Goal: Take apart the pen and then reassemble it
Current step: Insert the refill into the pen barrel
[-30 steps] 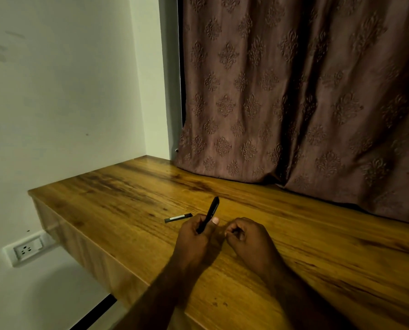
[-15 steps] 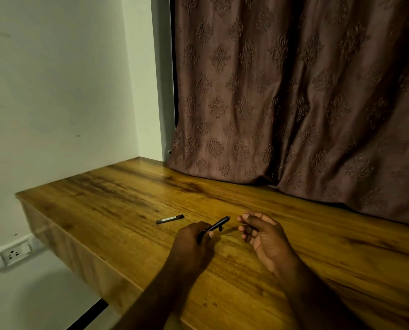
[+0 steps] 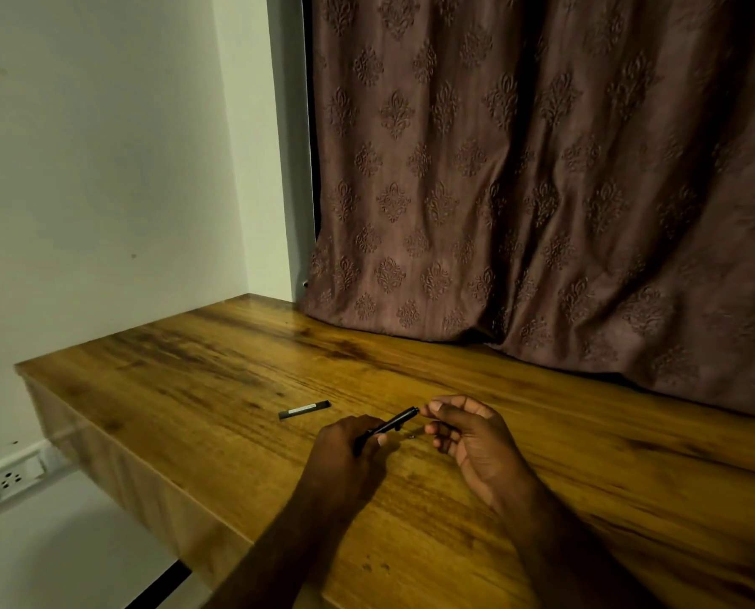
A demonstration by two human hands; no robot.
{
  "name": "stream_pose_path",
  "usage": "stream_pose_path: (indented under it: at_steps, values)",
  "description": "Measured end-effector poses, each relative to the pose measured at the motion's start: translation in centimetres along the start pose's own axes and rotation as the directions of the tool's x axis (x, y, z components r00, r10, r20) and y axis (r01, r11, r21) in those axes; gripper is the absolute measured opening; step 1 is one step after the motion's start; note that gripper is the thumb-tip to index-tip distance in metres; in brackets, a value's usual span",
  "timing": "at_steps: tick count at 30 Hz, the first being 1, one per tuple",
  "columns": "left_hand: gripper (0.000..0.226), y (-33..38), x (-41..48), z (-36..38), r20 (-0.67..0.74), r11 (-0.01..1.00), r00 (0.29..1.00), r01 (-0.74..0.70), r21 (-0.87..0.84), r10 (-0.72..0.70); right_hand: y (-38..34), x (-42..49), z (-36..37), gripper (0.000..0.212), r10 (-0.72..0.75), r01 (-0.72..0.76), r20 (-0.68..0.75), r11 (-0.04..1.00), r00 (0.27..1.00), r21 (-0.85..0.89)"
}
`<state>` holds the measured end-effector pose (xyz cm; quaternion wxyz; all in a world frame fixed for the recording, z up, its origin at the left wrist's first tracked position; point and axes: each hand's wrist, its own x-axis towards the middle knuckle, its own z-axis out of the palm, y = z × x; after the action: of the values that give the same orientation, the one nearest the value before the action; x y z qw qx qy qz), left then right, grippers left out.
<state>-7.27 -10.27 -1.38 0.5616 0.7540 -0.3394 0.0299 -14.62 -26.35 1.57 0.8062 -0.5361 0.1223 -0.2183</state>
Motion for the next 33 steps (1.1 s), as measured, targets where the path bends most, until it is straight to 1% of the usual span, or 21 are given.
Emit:
stream_pose_path:
  at_steps: [2,5,8,12,16,17,18,21,22,25,29,33]
  values:
    - [0.033,-0.05,-0.03,0.03,-0.008,1.0,1.0,0.006,-0.02,-0.006,0.0,-0.05,-0.02,0.006,-0.001,0.001,0.007,1.0,1.0,-0.013]
    - [0.031,-0.18,0.04,0.05,-0.007,1.0,1.0,-0.009,0.015,0.009,-0.07,-0.12,0.0,0.006,-0.006,0.006,0.006,0.999,1.0,-0.032]
    - [0.036,-0.15,0.0,-0.01,-0.001,0.999,1.0,-0.026,0.02,0.026,-0.16,-0.18,0.08,0.006,-0.004,0.005,0.009,0.999,1.0,-0.038]
    - [0.038,0.16,-0.22,-0.17,0.011,0.999,0.999,-0.033,-0.013,0.033,-0.13,-0.17,-0.02,0.006,0.002,-0.002,0.013,0.999,1.0,-0.036]
    - [0.052,0.38,-0.21,-0.21,0.001,0.999,0.999,-0.044,0.001,0.044,-0.05,-0.12,-0.09,0.007,-0.001,0.002,0.023,1.0,1.0,-0.029]
    - [0.053,0.37,-0.25,-0.19,0.001,0.999,0.999,-0.043,-0.004,0.043,-0.06,-0.14,-0.12,0.006,-0.003,0.003,0.026,1.0,1.0,-0.027]
    - [0.051,0.31,-0.25,-0.17,0.0,0.999,0.999,-0.043,-0.008,0.043,-0.09,-0.15,-0.1,0.006,-0.004,0.005,0.027,1.0,1.0,-0.027]
    - [0.033,-0.11,-0.16,-0.09,-0.007,0.999,1.0,-0.023,-0.025,0.023,-0.08,-0.2,-0.1,0.006,-0.006,0.007,0.029,0.999,1.0,-0.034]
    - [0.03,-0.18,-0.11,-0.06,-0.003,0.999,1.0,-0.012,-0.037,0.012,-0.08,-0.22,-0.08,0.006,-0.005,0.006,0.03,0.999,1.0,-0.036]
    - [0.036,-0.21,-0.06,0.02,0.002,0.999,1.0,0.0,-0.044,0.0,-0.08,-0.19,-0.09,0.006,-0.005,0.007,0.029,0.999,1.0,-0.04]
    - [0.025,-0.04,-0.12,-0.09,-0.003,0.999,1.0,0.003,-0.04,-0.003,-0.07,-0.19,-0.11,0.006,-0.01,0.011,0.031,0.999,0.999,-0.047]
    - [0.024,-0.16,-0.16,-0.09,0.008,0.999,1.0,-0.013,-0.037,0.013,0.12,-0.07,-0.24,0.006,-0.014,0.016,0.036,0.998,0.999,-0.057]
